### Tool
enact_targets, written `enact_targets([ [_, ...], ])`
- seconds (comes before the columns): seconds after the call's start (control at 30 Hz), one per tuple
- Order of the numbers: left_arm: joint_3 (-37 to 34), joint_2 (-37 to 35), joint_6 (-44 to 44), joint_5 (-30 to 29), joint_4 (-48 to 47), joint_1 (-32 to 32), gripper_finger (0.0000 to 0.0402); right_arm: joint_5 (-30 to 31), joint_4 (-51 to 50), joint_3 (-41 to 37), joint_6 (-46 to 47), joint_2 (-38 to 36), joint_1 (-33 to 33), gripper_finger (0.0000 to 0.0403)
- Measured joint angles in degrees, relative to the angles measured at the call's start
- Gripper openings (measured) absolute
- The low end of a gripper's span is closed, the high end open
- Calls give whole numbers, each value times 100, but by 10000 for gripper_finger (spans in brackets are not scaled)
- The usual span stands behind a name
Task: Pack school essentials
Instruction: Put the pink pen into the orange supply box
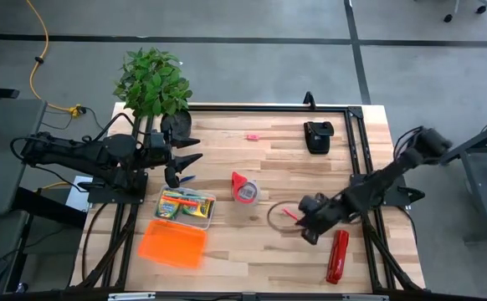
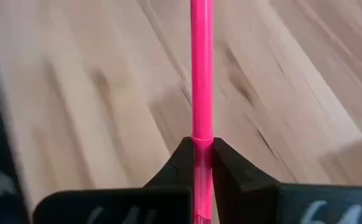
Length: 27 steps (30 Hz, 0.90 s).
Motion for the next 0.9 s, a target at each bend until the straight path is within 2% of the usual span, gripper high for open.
enact_targets([
  [0.1, 0, 0, 0, 1, -1, 0, 195, 450, 1485, -784, 132, -556, -245, 2],
  [0.17, 0, 0, -2, 2, -1, 0, 195, 968, 2336, -1079, 16, -776, -505, 2],
  [0.23, 0, 0, -9, 2, -1, 0, 195, 1265, 2898, -1220, -352, -840, -850, 1],
  [0.3, 2, 27, -23, 2, 4, 0, 195, 1292, 3403, -1185, -931, -838, -1268, 1],
  [0.57, 0, 215, -747, 178, 220, 4, 195, 864, 3736, -141, -3194, -800, -2448, 1],
  [0.77, 7, 509, -911, 179, 1064, 4, 195, 460, 3723, 584, -4213, -802, -2794, 0],
  [0.9, 7, 620, -988, 282, 1066, 4, 195, 339, 3720, 857, -4559, -803, -2832, 0],
])
